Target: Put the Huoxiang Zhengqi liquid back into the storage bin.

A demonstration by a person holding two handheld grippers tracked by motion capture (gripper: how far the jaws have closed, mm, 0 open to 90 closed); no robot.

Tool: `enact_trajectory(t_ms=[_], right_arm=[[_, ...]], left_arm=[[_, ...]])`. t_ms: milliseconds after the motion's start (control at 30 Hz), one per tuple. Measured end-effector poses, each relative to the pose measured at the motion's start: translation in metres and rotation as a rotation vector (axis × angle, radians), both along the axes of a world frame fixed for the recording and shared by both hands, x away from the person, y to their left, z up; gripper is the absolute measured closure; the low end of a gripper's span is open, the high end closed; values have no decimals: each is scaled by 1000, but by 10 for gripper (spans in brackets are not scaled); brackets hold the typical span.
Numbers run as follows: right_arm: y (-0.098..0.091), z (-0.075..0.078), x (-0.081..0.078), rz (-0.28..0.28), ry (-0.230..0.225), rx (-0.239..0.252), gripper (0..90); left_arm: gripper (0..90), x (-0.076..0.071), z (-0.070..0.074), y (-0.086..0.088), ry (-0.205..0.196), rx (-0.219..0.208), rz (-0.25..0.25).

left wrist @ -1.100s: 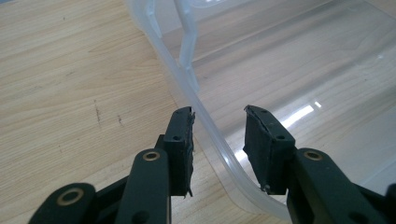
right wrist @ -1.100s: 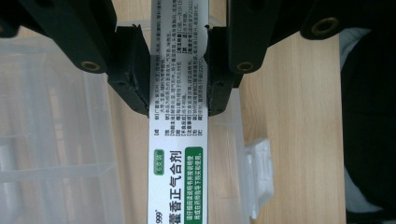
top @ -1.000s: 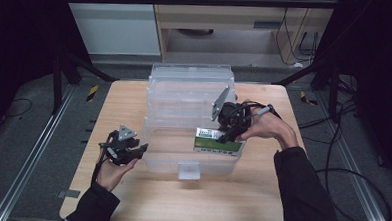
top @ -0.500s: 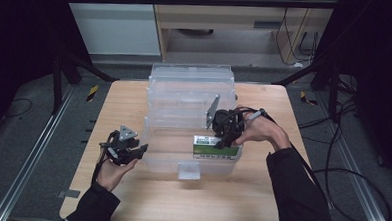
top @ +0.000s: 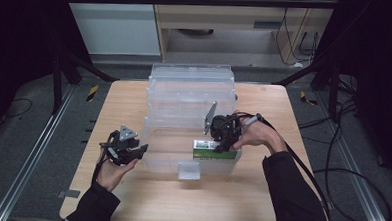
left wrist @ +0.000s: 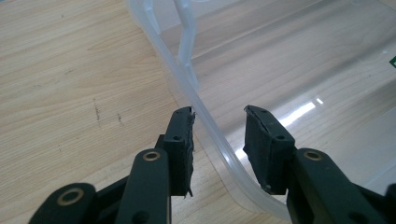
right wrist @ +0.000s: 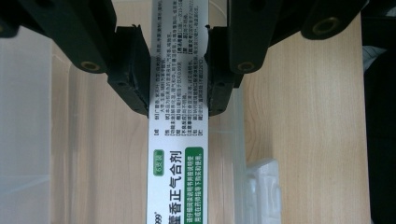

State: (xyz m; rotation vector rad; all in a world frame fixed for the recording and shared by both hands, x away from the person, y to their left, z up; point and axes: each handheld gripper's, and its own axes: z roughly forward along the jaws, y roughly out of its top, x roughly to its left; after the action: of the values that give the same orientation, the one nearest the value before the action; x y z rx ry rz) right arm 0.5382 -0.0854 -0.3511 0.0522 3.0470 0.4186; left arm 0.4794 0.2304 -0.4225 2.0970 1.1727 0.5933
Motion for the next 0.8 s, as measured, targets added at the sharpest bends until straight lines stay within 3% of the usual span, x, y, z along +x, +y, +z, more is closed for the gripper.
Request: enact_trajectory(t_ms=[800], right_arm=[[4,-31,2,-25,9,-20,634]], left_arm=[[616,0,0,0,-1,3,-2]])
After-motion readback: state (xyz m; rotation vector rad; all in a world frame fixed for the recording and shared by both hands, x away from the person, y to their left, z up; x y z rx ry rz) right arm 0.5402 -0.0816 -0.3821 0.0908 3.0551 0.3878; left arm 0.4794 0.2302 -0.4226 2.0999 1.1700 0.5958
